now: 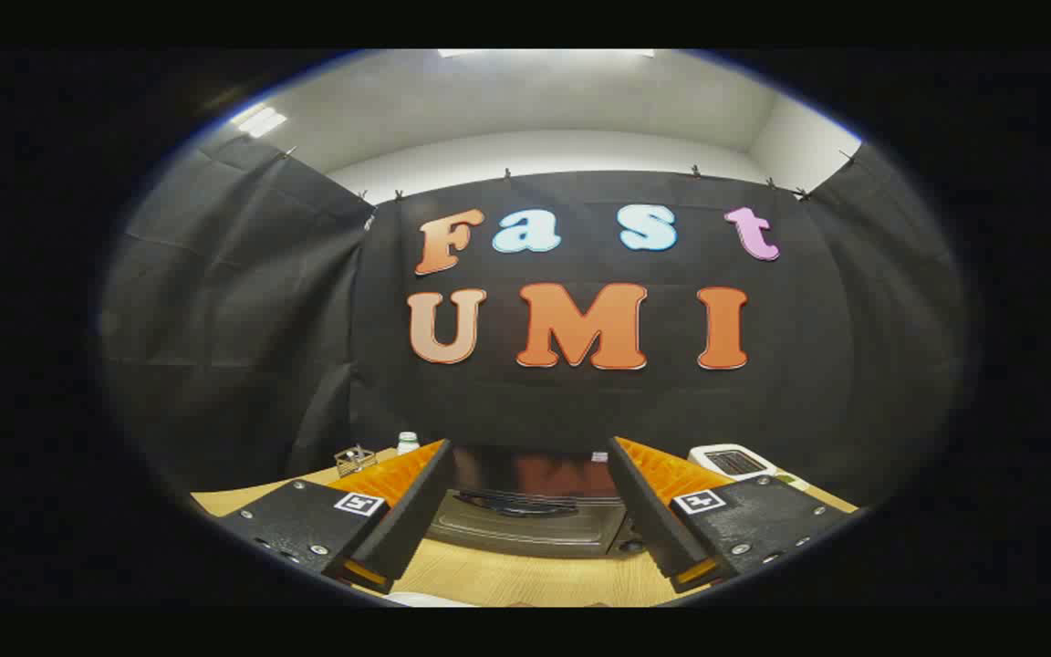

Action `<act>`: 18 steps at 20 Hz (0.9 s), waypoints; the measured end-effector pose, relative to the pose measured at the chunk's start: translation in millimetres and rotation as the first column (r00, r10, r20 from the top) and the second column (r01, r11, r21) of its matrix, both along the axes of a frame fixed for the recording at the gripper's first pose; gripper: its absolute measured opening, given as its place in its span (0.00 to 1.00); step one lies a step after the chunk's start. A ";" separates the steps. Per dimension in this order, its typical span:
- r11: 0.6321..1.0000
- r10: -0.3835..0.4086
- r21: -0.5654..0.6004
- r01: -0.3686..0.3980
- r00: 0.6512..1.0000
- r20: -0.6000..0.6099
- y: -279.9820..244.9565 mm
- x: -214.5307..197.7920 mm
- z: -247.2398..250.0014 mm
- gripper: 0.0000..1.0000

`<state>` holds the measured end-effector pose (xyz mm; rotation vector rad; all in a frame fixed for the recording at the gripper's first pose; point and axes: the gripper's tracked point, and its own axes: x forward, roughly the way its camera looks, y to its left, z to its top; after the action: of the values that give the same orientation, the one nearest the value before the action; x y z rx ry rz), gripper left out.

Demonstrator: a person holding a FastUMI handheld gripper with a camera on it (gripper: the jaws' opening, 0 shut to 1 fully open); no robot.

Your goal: Open the toaster oven, put the food inside, and close the toaster oven door.

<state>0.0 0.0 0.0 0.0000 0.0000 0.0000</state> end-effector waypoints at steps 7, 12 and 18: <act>1.000 0.011 -0.004 -0.011 0.999 -0.032 12.0 8.2 -10.6 0.99; 1.000 0.011 -0.006 -0.011 0.999 -0.042 16.4 12.3 -13.6 0.99; 1.000 0.007 0.011 -0.006 0.998 -0.059 15.8 20.7 -18.5 0.99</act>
<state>20.7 15.8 -18.5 0.0111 0.0589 0.0065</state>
